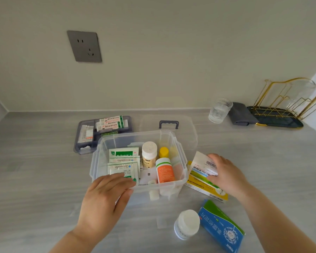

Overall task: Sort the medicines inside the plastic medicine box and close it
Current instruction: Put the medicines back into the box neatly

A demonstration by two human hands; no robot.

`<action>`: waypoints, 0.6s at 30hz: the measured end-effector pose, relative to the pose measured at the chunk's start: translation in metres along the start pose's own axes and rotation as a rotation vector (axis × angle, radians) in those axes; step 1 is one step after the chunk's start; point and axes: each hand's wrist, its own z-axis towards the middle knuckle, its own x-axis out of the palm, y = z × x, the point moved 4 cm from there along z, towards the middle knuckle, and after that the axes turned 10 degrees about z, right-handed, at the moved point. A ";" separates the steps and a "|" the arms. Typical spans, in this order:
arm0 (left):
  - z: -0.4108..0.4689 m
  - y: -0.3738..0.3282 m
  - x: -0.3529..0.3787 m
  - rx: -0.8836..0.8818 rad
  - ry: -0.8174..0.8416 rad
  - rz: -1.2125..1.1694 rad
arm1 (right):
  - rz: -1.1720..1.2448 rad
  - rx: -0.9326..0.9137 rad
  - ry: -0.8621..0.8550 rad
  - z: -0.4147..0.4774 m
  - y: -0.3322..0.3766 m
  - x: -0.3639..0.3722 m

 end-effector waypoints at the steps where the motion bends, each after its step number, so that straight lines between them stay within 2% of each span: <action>1: 0.000 0.003 -0.002 -0.019 -0.013 -0.057 | 0.014 -0.002 -0.017 -0.001 0.000 0.001; 5: 0.005 0.024 -0.012 -0.151 -0.057 -0.133 | 0.069 0.011 -0.069 -0.006 -0.001 0.004; 9: 0.014 0.041 -0.010 -0.380 0.048 -0.170 | 0.039 0.038 -0.062 -0.005 0.000 0.003; 15: 0.018 0.048 0.004 -0.375 0.074 -0.219 | 0.060 0.085 0.021 0.000 0.002 -0.002; 18: 0.017 0.050 0.006 -0.336 0.052 -0.240 | 0.243 0.120 -0.043 -0.005 0.004 -0.017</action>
